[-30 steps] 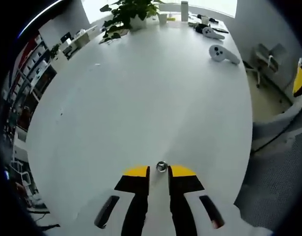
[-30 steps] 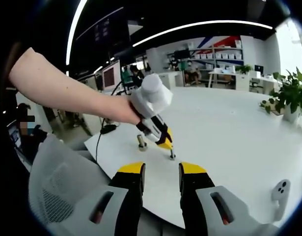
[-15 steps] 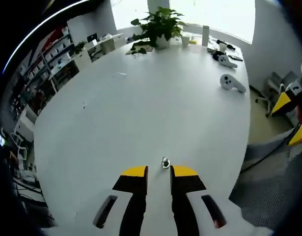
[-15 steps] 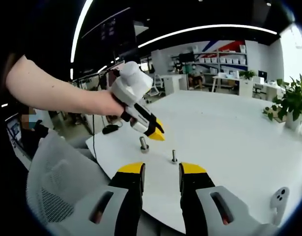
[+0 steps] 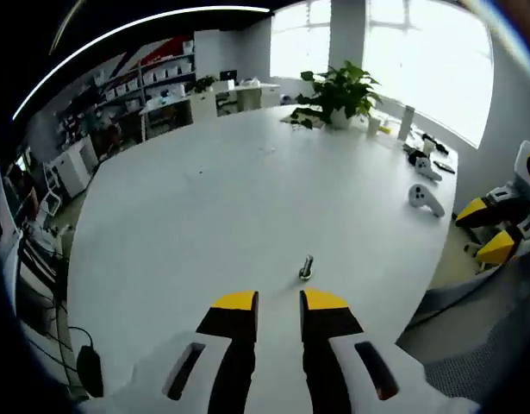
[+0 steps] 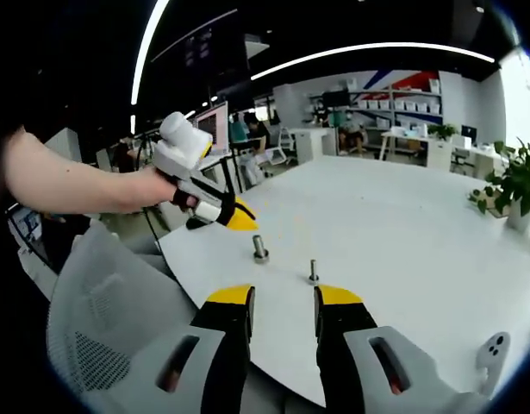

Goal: Place the washer onto the threaded stud by aligning its center hole with the stud, sliding it down to the base, and recovering from edge contact or off-axis alignment until the washer reaches the visible bottom stop.

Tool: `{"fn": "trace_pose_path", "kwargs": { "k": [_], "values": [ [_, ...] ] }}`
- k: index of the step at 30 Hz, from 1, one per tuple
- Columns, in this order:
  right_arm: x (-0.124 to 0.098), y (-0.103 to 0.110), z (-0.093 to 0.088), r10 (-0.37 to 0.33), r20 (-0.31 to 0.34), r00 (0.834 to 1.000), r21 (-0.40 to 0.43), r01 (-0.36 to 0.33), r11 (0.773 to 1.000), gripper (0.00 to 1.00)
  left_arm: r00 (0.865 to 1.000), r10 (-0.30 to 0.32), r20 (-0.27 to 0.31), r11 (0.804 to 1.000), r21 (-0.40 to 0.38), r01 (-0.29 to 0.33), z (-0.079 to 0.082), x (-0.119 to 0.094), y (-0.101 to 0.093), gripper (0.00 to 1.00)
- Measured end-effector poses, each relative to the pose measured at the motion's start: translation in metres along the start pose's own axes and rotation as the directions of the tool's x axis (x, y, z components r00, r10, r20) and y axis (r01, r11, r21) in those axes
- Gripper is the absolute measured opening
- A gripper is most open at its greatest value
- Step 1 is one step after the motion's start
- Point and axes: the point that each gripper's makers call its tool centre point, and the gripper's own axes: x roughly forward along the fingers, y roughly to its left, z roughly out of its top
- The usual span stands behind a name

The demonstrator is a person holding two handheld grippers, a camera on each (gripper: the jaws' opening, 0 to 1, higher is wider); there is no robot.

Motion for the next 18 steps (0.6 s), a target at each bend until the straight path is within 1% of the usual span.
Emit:
{"fn": "trace_pose_path", "kwargs": {
  "k": [1, 2, 3, 4, 5, 7, 8, 9, 10, 12, 14, 18],
  "values": [
    [0.000, 0.001, -0.001, 0.000, -0.005, 1.000, -0.003, 0.000, 1.000, 0.30, 1.000, 0.011, 0.009, 1.000, -0.003, -0.011, -0.002, -0.004, 0.002, 0.17],
    [0.001, 0.001, -0.002, 0.001, -0.008, 1.000, -0.004, -0.001, 1.000, 0.30, 1.000, 0.011, 0.017, 1.000, -0.012, -0.011, -0.004, -0.009, 0.002, 0.18],
    [0.001, 0.001, -0.003, 0.003, -0.015, 1.000, -0.003, -0.003, 1.000, 0.30, 0.999, -0.001, 0.037, 0.999, -0.037, 0.003, -0.005, -0.015, -0.001, 0.18],
    [0.001, 0.001, -0.003, 0.004, -0.015, 1.000, -0.004, -0.004, 1.000, 0.30, 0.999, 0.003, 0.043, 0.999, -0.043, -0.001, -0.007, -0.020, 0.000, 0.18],
    [0.001, 0.002, -0.002, 0.005, -0.015, 1.000, -0.009, -0.005, 1.000, 0.30, 0.999, 0.008, 0.052, 0.999, -0.036, -0.006, -0.011, -0.025, 0.001, 0.19],
    [0.002, 0.003, -0.003, 0.007, -0.017, 1.000, -0.014, -0.008, 1.000, 0.30, 0.998, -0.001, 0.065, 1.000, -0.027, 0.002, -0.015, -0.031, 0.000, 0.19],
    [0.002, 0.003, -0.003, 0.007, -0.018, 1.000, -0.015, -0.007, 1.000, 0.30, 0.997, -0.007, 0.078, 1.000, -0.028, 0.009, -0.015, -0.035, -0.001, 0.20],
    [0.001, 0.003, -0.003, 0.005, -0.019, 1.000, -0.017, -0.006, 1.000, 0.30, 0.994, -0.027, 0.109, 0.999, -0.030, 0.031, -0.013, -0.040, -0.006, 0.21],
    [0.001, 0.003, -0.003, 0.005, -0.020, 1.000, -0.019, -0.005, 1.000, 0.30, 0.992, -0.034, 0.119, 0.999, -0.028, 0.038, -0.014, -0.043, -0.008, 0.22],
    [0.002, 0.004, -0.002, 0.007, -0.018, 1.000, -0.023, -0.008, 1.000, 0.30, 0.992, -0.035, 0.124, 0.999, -0.020, 0.037, -0.016, -0.054, -0.010, 0.23],
    [0.002, 0.005, -0.003, 0.010, -0.024, 1.000, -0.029, -0.010, 1.000, 0.30, 0.989, -0.029, 0.144, 0.999, -0.012, 0.031, -0.015, -0.065, -0.010, 0.23],
    [0.002, 0.006, -0.003, 0.008, -0.023, 1.000, -0.037, -0.009, 0.999, 0.31, 0.986, -0.015, 0.169, 0.999, -0.025, 0.020, -0.021, -0.082, -0.005, 0.23]
  ]
}}
